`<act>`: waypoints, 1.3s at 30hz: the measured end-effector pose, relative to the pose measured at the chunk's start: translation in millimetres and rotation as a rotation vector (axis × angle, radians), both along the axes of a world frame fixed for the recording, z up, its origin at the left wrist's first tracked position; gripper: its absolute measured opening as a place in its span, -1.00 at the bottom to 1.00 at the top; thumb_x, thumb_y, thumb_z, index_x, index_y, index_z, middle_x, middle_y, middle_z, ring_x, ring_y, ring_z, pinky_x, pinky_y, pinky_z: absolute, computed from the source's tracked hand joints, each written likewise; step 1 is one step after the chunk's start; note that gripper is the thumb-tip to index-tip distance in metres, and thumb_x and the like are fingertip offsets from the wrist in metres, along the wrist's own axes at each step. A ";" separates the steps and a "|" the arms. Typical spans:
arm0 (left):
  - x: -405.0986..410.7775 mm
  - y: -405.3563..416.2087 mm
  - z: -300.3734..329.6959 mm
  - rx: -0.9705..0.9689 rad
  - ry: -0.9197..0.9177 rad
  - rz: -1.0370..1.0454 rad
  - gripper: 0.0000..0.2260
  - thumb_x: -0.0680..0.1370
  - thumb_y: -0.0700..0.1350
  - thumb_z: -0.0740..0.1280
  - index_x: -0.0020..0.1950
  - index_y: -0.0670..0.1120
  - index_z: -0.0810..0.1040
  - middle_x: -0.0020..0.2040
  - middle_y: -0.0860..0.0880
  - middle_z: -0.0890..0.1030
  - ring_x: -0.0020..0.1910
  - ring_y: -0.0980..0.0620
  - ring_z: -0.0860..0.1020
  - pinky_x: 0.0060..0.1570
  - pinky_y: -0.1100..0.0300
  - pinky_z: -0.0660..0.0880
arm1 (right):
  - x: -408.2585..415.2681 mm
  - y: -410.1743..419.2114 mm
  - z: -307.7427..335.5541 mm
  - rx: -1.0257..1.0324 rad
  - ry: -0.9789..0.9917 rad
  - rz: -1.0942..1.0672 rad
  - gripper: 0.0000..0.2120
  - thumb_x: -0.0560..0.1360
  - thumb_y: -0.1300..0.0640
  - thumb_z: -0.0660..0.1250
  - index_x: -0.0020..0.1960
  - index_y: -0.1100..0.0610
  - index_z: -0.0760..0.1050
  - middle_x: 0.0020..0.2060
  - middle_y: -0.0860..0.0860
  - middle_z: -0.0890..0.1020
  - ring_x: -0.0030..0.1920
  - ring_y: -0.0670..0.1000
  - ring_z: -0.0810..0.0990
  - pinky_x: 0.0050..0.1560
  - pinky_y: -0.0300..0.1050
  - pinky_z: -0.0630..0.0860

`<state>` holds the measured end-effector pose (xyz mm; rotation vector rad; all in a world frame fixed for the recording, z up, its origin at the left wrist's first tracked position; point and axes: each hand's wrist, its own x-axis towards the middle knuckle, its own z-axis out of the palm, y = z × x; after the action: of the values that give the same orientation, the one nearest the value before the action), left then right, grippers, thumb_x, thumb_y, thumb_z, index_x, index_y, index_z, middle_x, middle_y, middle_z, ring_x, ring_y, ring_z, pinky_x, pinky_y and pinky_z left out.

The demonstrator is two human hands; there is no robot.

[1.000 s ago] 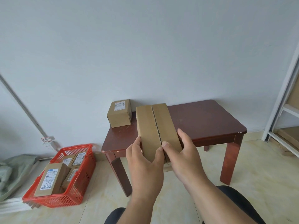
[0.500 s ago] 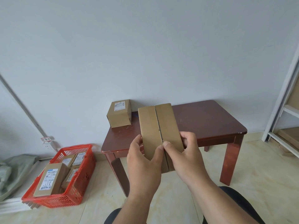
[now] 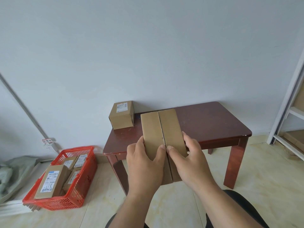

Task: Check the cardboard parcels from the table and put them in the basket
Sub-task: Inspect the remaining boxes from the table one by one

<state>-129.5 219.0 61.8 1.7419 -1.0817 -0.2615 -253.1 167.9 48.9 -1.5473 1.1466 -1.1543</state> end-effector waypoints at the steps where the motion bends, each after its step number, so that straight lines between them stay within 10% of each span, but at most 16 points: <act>1: -1.2 1.3 -1.6 0.004 -0.015 0.004 -0.54 0.55 0.18 0.43 0.43 0.19 0.47 0.17 0.24 0.41 0.21 0.33 0.38 -0.03 0.48 0.31 | -0.4 -1.4 1.6 0.006 0.012 0.002 -0.27 0.44 -0.33 0.37 0.57 -0.17 0.36 0.25 -0.32 0.48 0.28 -0.19 0.56 0.31 0.04 0.58; 6: -5.0 6.5 -6.1 0.014 -0.074 0.046 -0.45 0.53 0.21 0.43 0.49 0.15 0.42 0.23 0.25 0.40 0.27 0.17 0.40 0.04 0.40 0.35 | -0.7 -6.9 2.5 0.039 0.073 0.006 -0.34 0.43 -0.44 0.32 0.45 -0.16 0.49 0.21 -0.27 0.50 0.20 -0.19 0.55 0.22 -0.04 0.61; 12: -0.1 0.0 1.8 0.012 0.124 0.030 -0.65 0.55 0.15 0.47 0.19 0.16 0.36 0.10 0.21 0.58 0.04 0.27 0.57 -0.14 0.28 0.48 | 0.9 1.5 -0.1 0.117 -0.038 0.034 -0.66 0.52 -0.09 0.51 0.14 -0.16 0.38 0.03 -0.18 0.66 -0.08 -0.27 0.65 -0.19 -0.34 0.52; 20: -10.8 6.9 -5.8 -0.062 -0.056 0.032 -0.43 0.53 0.19 0.43 0.53 0.21 0.39 0.19 0.26 0.44 0.20 0.34 0.31 0.11 0.42 0.30 | -0.1 0.0 9.1 0.117 -0.047 0.048 -0.68 0.58 -0.15 0.40 0.27 -0.23 0.38 0.01 -0.26 0.67 -0.07 -0.30 0.63 -0.13 -0.26 0.52; 26: -8.1 8.2 0.4 -0.084 0.044 0.031 -0.54 0.52 0.21 0.45 0.37 0.22 0.42 0.23 0.29 0.49 0.27 0.29 0.41 0.18 0.21 0.43 | 0.1 0.3 10.0 0.078 -0.019 0.048 -0.70 0.55 -0.29 0.35 0.26 -0.33 0.45 0.11 -0.27 0.66 0.08 -0.23 0.64 0.13 -0.04 0.62; 31: 0.6 1.9 12.8 -0.058 0.160 0.012 -0.62 0.54 0.18 0.47 0.22 0.15 0.38 0.07 0.24 0.60 -0.01 0.37 0.57 -0.10 0.26 0.49 | 2.2 9.8 6.2 0.048 0.002 0.029 -0.72 0.55 -0.25 0.41 0.19 -0.31 0.41 0.08 -0.25 0.63 0.00 -0.22 0.64 -0.01 -0.12 0.66; 39: -11.7 12.2 7.1 -0.090 0.163 -0.044 -0.75 0.56 0.14 0.46 0.15 0.37 0.48 0.09 0.48 0.56 0.12 0.41 0.55 -0.06 0.44 0.44 | 2.2 -0.8 25.5 0.026 0.026 -0.047 -0.69 0.55 -0.28 0.39 0.07 -0.12 0.37 -0.03 -0.13 0.66 -0.06 -0.12 0.66 -0.10 -0.07 0.64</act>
<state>-141.2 231.3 69.0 1.5895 -0.9992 -0.3702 -250.9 167.0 74.4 -1.5272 1.2169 -1.1489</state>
